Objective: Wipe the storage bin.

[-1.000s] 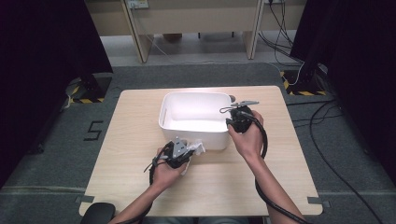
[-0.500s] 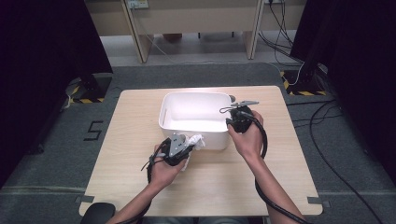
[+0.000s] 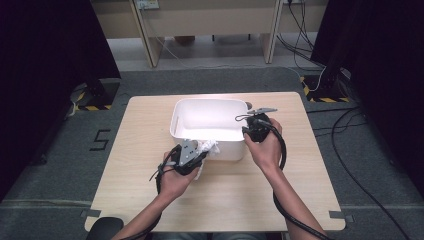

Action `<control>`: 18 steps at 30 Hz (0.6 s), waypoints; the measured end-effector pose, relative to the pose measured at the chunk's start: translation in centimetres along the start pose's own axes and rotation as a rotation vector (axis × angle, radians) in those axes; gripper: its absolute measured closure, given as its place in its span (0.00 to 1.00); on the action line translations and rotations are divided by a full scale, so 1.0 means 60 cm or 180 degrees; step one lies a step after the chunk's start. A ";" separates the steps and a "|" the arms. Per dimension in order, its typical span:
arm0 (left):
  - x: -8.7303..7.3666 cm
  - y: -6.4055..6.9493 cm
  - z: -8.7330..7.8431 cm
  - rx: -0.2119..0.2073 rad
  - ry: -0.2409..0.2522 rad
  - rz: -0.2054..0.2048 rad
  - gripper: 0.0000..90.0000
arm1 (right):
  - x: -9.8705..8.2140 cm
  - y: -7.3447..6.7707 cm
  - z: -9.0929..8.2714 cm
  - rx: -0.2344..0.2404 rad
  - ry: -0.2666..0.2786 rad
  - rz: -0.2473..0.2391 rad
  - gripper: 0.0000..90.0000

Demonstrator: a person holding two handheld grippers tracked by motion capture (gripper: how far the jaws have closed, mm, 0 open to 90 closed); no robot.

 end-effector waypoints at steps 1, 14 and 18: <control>0.003 0.000 0.000 0.0002 0.0018 0.0014 0.84 | 0.000 0.000 0.000 -0.0005 0.0004 -0.0005 0.82; 0.014 0.004 0.007 -0.0013 0.0045 0.0035 0.84 | 0.000 0.002 0.001 -0.0022 0.0011 -0.0013 0.83; 0.015 0.008 0.011 -0.0031 0.0045 0.0046 0.84 | 0.000 0.002 0.001 -0.0016 0.0010 -0.0017 0.83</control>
Point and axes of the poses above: each handheld gripper's, and its own axes: z roughly forward along the jaws, x roughly out of its top, y roughly to its right, the point moved 6 cm from there along z, roughly forward along the jaws, and after that the axes turned 15 degrees about y, right-handed, at the moved point
